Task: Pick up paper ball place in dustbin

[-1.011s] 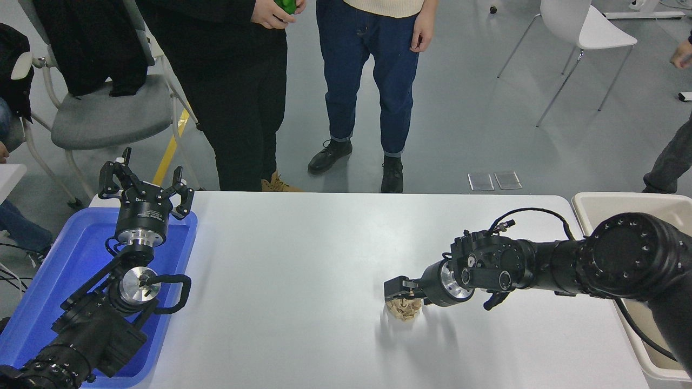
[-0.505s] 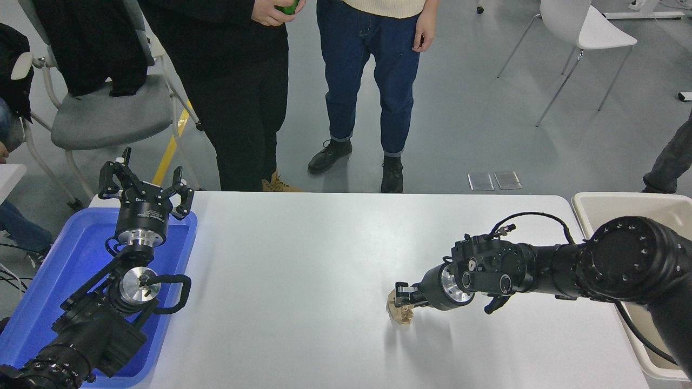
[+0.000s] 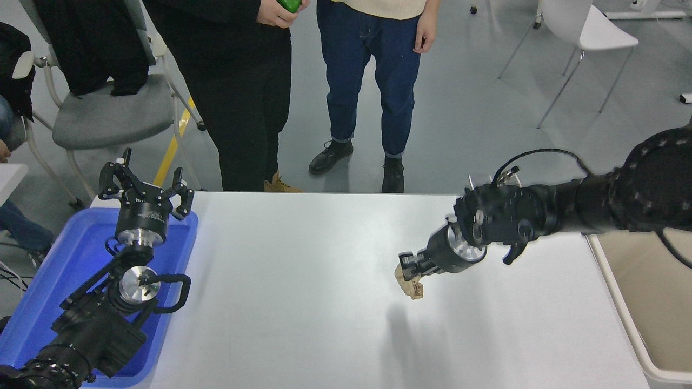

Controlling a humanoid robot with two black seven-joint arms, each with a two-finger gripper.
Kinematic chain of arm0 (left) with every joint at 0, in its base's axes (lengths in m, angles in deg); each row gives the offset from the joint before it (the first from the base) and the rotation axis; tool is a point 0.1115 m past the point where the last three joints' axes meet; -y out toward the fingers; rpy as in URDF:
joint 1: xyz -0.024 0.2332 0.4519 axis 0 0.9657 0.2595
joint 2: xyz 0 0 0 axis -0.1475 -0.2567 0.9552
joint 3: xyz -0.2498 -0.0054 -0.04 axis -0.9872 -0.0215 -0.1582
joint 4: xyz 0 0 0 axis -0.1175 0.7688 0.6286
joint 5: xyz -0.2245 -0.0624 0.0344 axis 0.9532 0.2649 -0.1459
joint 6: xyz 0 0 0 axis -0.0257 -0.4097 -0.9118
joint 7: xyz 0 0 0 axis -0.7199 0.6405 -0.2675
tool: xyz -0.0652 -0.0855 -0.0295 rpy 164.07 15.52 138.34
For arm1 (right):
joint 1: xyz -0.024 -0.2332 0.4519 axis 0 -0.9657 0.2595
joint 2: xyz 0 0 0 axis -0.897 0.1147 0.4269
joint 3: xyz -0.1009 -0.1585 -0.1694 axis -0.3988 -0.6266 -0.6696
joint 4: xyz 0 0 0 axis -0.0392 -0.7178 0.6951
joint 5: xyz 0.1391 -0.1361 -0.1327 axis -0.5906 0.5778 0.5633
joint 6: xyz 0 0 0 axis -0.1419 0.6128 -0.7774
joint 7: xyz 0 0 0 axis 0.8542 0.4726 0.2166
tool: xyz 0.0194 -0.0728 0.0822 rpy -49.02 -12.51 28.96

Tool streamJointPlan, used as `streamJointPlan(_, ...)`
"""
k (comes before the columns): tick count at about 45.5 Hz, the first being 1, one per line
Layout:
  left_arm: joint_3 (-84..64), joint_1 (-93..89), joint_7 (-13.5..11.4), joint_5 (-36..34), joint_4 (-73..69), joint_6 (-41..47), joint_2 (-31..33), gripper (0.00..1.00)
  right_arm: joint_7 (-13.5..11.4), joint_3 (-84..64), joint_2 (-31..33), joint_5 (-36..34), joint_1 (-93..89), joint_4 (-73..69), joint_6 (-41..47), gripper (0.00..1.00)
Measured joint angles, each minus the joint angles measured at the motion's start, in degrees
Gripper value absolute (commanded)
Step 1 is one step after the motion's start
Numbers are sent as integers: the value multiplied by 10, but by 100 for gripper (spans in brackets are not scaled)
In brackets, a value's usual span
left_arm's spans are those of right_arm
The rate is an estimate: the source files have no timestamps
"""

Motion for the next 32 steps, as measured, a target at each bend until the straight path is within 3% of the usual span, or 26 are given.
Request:
streamJointPlan(13, -1, 1, 1, 0, 0, 0, -1, 99, -3, -65, 64, 1, 238, -132, 74, 0)
streamJointPlan(32, -2, 1, 1, 0, 0, 0, -1, 99, -6, -134, 84, 2, 403, -199, 127, 0)
